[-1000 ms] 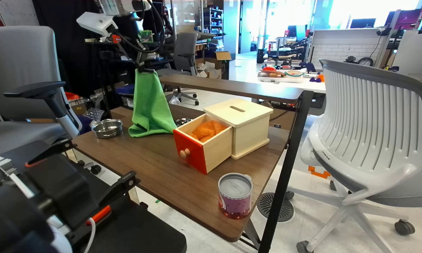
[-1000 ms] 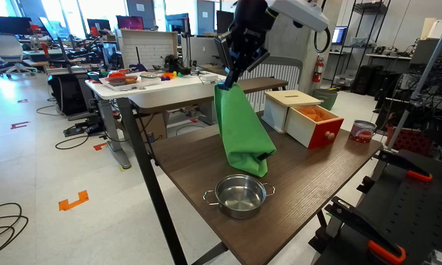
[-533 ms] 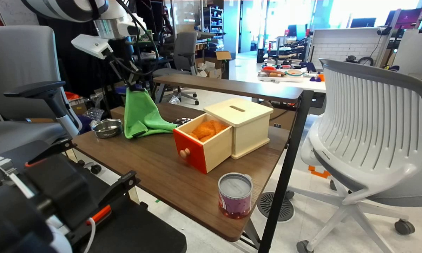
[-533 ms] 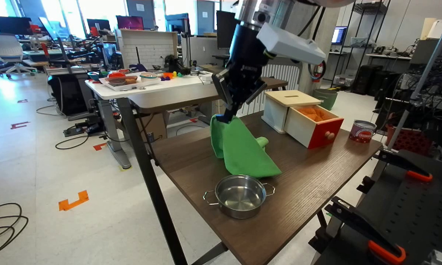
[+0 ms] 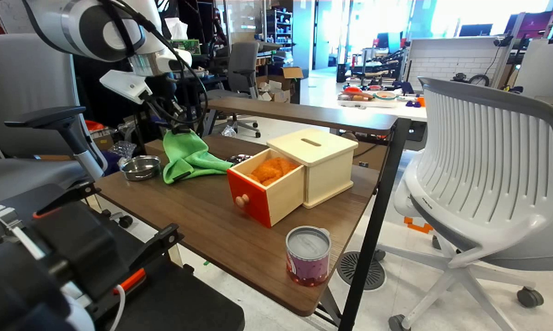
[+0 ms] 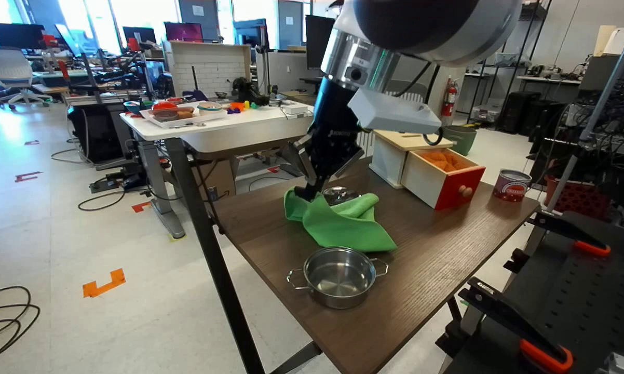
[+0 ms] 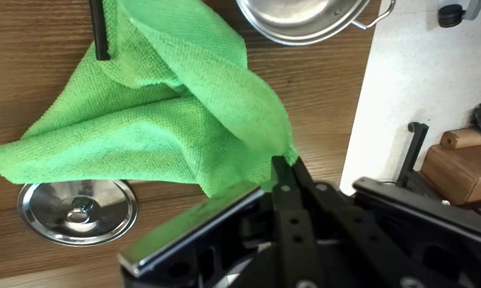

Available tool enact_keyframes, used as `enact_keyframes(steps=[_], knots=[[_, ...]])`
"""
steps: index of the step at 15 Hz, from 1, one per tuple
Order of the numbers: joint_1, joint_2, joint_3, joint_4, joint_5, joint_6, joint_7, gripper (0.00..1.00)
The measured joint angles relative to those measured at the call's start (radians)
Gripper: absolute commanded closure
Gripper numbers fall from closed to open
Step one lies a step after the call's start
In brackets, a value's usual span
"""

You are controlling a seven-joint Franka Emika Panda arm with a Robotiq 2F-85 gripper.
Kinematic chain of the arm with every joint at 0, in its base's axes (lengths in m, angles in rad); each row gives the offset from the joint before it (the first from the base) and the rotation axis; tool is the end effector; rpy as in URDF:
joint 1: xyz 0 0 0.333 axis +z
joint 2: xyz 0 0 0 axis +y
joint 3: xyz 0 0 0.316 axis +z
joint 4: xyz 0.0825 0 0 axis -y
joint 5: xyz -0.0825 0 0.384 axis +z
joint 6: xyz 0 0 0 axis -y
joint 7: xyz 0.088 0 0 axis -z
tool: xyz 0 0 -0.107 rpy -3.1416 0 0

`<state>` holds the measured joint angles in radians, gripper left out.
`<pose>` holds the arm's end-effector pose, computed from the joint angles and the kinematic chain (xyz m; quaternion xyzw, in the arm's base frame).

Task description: Unfold the towel then move the pot to the right

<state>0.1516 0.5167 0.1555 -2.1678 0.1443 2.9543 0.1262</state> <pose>0.5603 0.1675 0.1816 -0.9891 -0.0060 -0.1187 0.0870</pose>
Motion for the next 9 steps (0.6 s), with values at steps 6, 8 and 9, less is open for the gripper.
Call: enact_keyframes(steps=[6,8,9], knots=[[0.025,0.100,0.001,0.049,-0.001,0.024,0.000,0.99],[0.035,0.128,0.001,0.070,-0.001,0.024,0.000,0.99],[0.040,0.139,0.001,0.080,-0.001,0.024,0.000,0.99]])
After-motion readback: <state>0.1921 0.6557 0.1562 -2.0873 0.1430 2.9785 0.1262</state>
